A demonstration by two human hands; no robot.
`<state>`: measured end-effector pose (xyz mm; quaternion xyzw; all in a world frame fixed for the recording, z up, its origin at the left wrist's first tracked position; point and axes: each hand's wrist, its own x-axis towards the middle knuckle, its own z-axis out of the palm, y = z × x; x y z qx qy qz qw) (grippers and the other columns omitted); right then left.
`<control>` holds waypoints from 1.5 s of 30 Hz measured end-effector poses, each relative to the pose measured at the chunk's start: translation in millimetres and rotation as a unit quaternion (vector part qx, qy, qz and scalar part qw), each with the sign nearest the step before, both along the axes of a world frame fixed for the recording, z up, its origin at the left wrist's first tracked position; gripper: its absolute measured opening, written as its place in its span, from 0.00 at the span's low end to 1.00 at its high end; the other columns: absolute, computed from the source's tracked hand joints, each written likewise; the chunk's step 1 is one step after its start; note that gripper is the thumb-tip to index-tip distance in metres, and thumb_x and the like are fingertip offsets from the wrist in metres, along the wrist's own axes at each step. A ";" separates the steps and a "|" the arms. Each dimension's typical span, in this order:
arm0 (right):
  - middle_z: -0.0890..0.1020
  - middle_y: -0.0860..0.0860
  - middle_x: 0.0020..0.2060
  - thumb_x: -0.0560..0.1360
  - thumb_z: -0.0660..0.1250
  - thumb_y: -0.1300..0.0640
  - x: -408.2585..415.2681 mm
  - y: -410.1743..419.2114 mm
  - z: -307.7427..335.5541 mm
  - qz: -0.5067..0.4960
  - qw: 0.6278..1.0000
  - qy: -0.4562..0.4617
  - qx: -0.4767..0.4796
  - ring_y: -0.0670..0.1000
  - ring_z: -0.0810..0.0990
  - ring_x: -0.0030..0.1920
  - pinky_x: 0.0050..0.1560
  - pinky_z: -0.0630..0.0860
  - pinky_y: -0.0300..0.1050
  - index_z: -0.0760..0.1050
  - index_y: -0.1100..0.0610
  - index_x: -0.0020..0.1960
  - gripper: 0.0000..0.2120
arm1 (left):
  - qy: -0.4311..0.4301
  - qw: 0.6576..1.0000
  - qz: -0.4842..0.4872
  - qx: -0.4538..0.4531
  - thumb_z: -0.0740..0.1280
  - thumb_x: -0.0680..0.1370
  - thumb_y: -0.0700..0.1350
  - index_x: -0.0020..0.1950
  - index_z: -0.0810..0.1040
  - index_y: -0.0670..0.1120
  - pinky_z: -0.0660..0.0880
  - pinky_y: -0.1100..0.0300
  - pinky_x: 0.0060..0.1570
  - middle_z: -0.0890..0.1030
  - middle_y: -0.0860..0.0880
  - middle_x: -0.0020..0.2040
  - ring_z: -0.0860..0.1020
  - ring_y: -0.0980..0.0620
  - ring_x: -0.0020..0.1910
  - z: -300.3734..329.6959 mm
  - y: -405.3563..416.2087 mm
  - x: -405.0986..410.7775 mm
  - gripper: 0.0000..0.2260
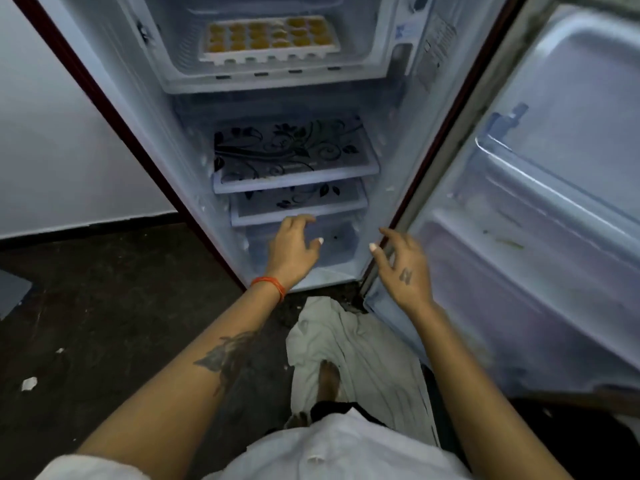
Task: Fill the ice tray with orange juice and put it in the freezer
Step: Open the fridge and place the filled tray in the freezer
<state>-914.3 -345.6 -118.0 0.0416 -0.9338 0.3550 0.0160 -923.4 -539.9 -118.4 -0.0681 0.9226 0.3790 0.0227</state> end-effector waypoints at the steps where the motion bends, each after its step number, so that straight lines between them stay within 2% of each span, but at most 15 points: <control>1: 0.74 0.60 0.63 0.78 0.62 0.51 13.9 6.6 -6.0 -0.002 1.000 -0.012 0.015 0.59 0.71 0.63 0.64 0.66 0.47 0.70 0.61 0.67 0.21 | -0.009 1.000 -0.021 -0.014 0.66 0.78 0.45 0.67 0.70 0.45 0.73 0.49 0.57 0.71 0.43 0.66 0.76 0.42 0.57 -4.4 5.3 8.3 0.18; 5: 0.67 0.60 0.70 0.77 0.62 0.48 70.9 33.7 -22.9 -0.019 0.997 -0.042 0.068 0.59 0.63 0.70 0.70 0.59 0.50 0.65 0.60 0.70 0.26 | -0.019 0.995 -0.094 -0.042 0.66 0.78 0.45 0.69 0.68 0.45 0.69 0.52 0.59 0.69 0.43 0.69 0.71 0.41 0.64 -19.5 29.3 39.3 0.20; 9: 0.60 0.57 0.74 0.75 0.63 0.43 127.2 71.3 -25.1 -0.057 0.989 -0.079 0.111 0.58 0.56 0.74 0.73 0.56 0.56 0.61 0.54 0.73 0.30 | -0.022 0.986 -0.160 -0.038 0.66 0.77 0.44 0.71 0.66 0.43 0.69 0.49 0.62 0.67 0.41 0.70 0.68 0.39 0.66 -21.6 71.9 69.9 0.23; 12: 0.59 0.58 0.74 0.74 0.64 0.42 160.8 106.5 -14.8 -0.104 0.983 -0.080 0.131 0.60 0.55 0.74 0.72 0.55 0.58 0.60 0.54 0.73 0.32 | -0.032 0.967 -0.243 -0.070 0.67 0.76 0.47 0.73 0.62 0.44 0.66 0.44 0.65 0.63 0.41 0.72 0.64 0.38 0.69 -16.1 112.0 89.0 0.27; 15: 0.61 0.62 0.72 0.73 0.67 0.46 182.9 143.8 4.3 -0.172 0.975 -0.033 0.137 0.63 0.57 0.73 0.71 0.57 0.62 0.63 0.57 0.72 0.31 | -0.031 0.942 -0.311 -0.124 0.67 0.77 0.49 0.77 0.54 0.49 0.61 0.41 0.68 0.52 0.43 0.78 0.55 0.40 0.75 -8.3 151.9 99.7 0.33; 19: 0.64 0.65 0.70 0.73 0.68 0.53 195.4 194.2 37.5 -0.261 0.945 0.118 0.156 0.67 0.59 0.72 0.68 0.60 0.66 0.65 0.61 0.70 0.28 | 0.037 0.921 -0.350 -0.167 0.66 0.77 0.49 0.78 0.48 0.50 0.58 0.38 0.70 0.45 0.43 0.79 0.49 0.39 0.76 9.1 208.8 108.0 0.36; 22: 0.61 0.65 0.71 0.73 0.68 0.55 190.7 227.8 65.0 -0.294 0.910 0.215 0.197 0.66 0.55 0.73 0.71 0.55 0.65 0.63 0.60 0.71 0.30 | 0.074 0.922 -0.343 -0.164 0.67 0.76 0.49 0.78 0.44 0.51 0.56 0.36 0.70 0.39 0.44 0.78 0.46 0.39 0.77 24.2 251.5 113.5 0.38; 25: 0.57 0.61 0.74 0.71 0.67 0.54 176.2 257.6 88.0 -0.286 0.896 0.213 0.265 0.63 0.51 0.74 0.73 0.47 0.62 0.58 0.56 0.74 0.34 | 0.112 0.929 -0.325 -0.135 0.68 0.75 0.47 0.78 0.42 0.53 0.53 0.34 0.70 0.37 0.46 0.78 0.43 0.38 0.77 40.8 283.2 115.4 0.41; 28: 0.56 0.56 0.75 0.71 0.66 0.54 162.4 273.8 98.4 -0.269 0.899 0.166 0.304 0.59 0.50 0.75 0.73 0.43 0.61 0.51 0.52 0.76 0.38 | 0.137 0.932 -0.312 -0.128 0.69 0.74 0.44 0.77 0.41 0.53 0.54 0.31 0.69 0.37 0.46 0.78 0.43 0.37 0.76 55.0 299.1 111.1 0.43; 31: 0.63 0.58 0.70 0.71 0.64 0.56 156.3 272.2 101.9 -0.278 0.900 0.169 0.290 0.60 0.57 0.72 0.73 0.50 0.57 0.53 0.55 0.75 0.36 | 0.164 0.932 -0.296 -0.127 0.69 0.74 0.42 0.77 0.41 0.52 0.54 0.31 0.69 0.37 0.46 0.78 0.44 0.36 0.76 66.7 306.0 107.6 0.43; 33: 0.65 0.58 0.69 0.70 0.61 0.57 155.4 267.1 105.0 -0.290 0.896 0.170 0.291 0.60 0.58 0.71 0.72 0.54 0.54 0.55 0.56 0.75 0.34 | 0.199 0.930 -0.283 -0.122 0.69 0.74 0.42 0.78 0.43 0.50 0.56 0.32 0.69 0.39 0.44 0.78 0.44 0.36 0.76 74.5 309.8 107.8 0.42; 37: 0.65 0.56 0.68 0.71 0.60 0.58 164.2 250.1 106.6 -0.304 0.888 0.160 0.307 0.58 0.59 0.71 0.71 0.52 0.60 0.56 0.55 0.74 0.32 | 0.251 0.929 -0.262 -0.077 0.68 0.74 0.42 0.78 0.47 0.49 0.57 0.29 0.66 0.44 0.42 0.79 0.44 0.36 0.76 84.8 312.8 114.9 0.39; 41: 0.69 0.56 0.67 0.73 0.59 0.58 180.6 221.0 104.0 -0.308 0.885 0.187 0.294 0.58 0.63 0.69 0.71 0.54 0.60 0.59 0.56 0.73 0.30 | 0.300 0.921 -0.247 -0.018 0.57 0.80 0.51 0.77 0.54 0.48 0.56 0.28 0.65 0.53 0.44 0.78 0.47 0.37 0.77 84.4 302.3 125.5 0.26; 45: 0.72 0.57 0.65 0.74 0.61 0.60 204.5 180.6 98.5 -0.292 0.886 0.218 0.287 0.58 0.66 0.68 0.68 0.55 0.68 0.61 0.58 0.73 0.28 | 0.303 0.920 -0.247 0.012 0.50 0.80 0.56 0.76 0.57 0.50 0.56 0.32 0.68 0.55 0.46 0.78 0.50 0.40 0.77 76.7 282.6 136.0 0.25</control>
